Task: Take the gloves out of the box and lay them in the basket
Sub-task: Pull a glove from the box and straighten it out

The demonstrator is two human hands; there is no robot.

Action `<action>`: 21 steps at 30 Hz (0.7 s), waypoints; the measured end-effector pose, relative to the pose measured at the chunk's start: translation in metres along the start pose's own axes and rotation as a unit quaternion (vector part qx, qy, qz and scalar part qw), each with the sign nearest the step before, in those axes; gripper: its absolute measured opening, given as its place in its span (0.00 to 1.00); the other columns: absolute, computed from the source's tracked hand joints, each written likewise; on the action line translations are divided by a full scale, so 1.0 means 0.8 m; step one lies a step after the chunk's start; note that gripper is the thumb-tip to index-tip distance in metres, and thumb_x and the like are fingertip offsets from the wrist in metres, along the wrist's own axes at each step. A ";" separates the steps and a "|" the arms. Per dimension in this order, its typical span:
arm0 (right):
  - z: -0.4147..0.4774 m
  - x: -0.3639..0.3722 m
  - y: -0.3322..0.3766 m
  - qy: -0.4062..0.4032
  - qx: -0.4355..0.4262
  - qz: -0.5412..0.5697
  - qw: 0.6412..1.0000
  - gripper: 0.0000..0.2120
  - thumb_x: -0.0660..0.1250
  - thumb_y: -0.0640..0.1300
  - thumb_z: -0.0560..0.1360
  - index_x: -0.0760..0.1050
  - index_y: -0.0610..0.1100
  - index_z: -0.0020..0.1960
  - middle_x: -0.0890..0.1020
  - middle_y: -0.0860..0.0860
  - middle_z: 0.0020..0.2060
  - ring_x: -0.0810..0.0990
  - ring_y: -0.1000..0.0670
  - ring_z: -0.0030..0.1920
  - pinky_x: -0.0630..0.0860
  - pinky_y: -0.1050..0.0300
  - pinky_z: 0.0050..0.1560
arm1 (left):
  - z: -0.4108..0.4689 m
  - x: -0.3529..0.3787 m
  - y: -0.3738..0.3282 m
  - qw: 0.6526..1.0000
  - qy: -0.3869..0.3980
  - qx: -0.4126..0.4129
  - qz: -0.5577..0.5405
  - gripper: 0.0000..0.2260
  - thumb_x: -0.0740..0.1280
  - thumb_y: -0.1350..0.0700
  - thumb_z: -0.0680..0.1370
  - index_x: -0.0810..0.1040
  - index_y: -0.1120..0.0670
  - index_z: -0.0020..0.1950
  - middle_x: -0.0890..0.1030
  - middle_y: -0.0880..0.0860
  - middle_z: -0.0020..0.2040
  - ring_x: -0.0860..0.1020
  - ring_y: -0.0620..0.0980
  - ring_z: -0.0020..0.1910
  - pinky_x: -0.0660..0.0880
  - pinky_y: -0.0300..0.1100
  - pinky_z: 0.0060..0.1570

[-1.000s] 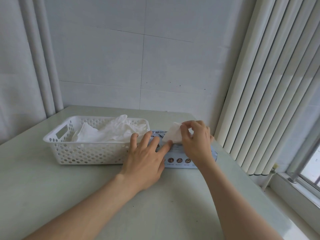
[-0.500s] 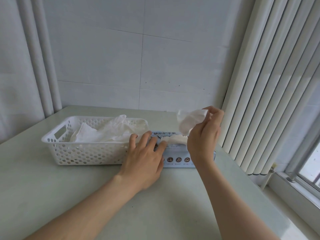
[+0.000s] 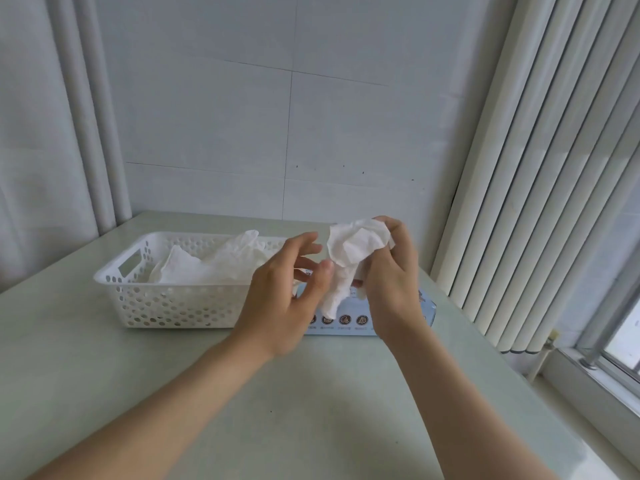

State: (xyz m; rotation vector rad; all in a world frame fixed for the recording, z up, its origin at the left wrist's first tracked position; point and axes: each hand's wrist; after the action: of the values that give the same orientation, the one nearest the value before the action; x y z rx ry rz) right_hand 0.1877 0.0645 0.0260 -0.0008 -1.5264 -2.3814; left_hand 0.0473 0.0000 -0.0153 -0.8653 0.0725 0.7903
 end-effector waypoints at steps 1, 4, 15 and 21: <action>-0.001 0.000 0.001 0.017 0.044 0.026 0.999 0.13 0.54 0.30 0.80 0.74 0.40 0.58 0.80 0.49 0.36 0.77 0.51 0.31 0.71 0.59 0.28 | 0.001 -0.002 0.000 0.999 0.006 -0.018 -0.032 0.26 0.62 0.39 0.82 0.73 0.52 0.76 0.80 0.41 0.65 0.79 0.37 0.62 0.75 0.31 0.59; 0.001 -0.004 -0.002 0.058 0.118 0.066 0.989 0.15 0.56 0.32 0.69 0.79 0.42 0.48 0.80 0.48 0.33 0.75 0.46 0.32 0.70 0.57 0.32 | 0.008 -0.009 0.003 0.991 0.050 -0.050 -0.111 0.24 0.62 0.39 0.84 0.74 0.50 0.76 0.82 0.43 0.65 0.79 0.39 0.66 0.75 0.40 0.66; -0.002 -0.003 -0.008 0.026 0.128 -0.057 0.990 0.17 0.55 0.36 0.78 0.84 0.41 0.51 0.84 0.50 0.36 0.80 0.46 0.36 0.75 0.57 0.34 | 0.021 -0.027 -0.007 0.963 -0.008 -0.147 -0.226 0.11 0.67 0.51 0.79 0.81 0.58 0.47 0.80 0.49 0.39 0.76 0.47 0.40 0.71 0.45 0.44; -0.008 0.003 -0.011 0.085 -0.024 -0.130 0.988 0.15 0.67 0.53 0.78 0.82 0.50 0.63 0.88 0.53 0.54 0.85 0.55 0.57 0.81 0.57 0.57 | 0.027 -0.038 -0.006 0.967 -0.001 -0.163 -0.194 0.07 0.70 0.56 0.82 0.85 0.56 0.47 0.85 0.49 0.39 0.81 0.43 0.39 0.76 0.33 0.41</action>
State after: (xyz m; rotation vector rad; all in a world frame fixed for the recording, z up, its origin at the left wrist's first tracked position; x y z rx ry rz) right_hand 0.1839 0.0615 0.0157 0.4044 -1.4660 -2.5389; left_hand 0.0231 -0.0050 0.0134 -1.1470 -0.2299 0.4380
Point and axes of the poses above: each hand's wrist, its own z-axis towards the middle knuckle, its own x-axis out of the palm, y = z × x
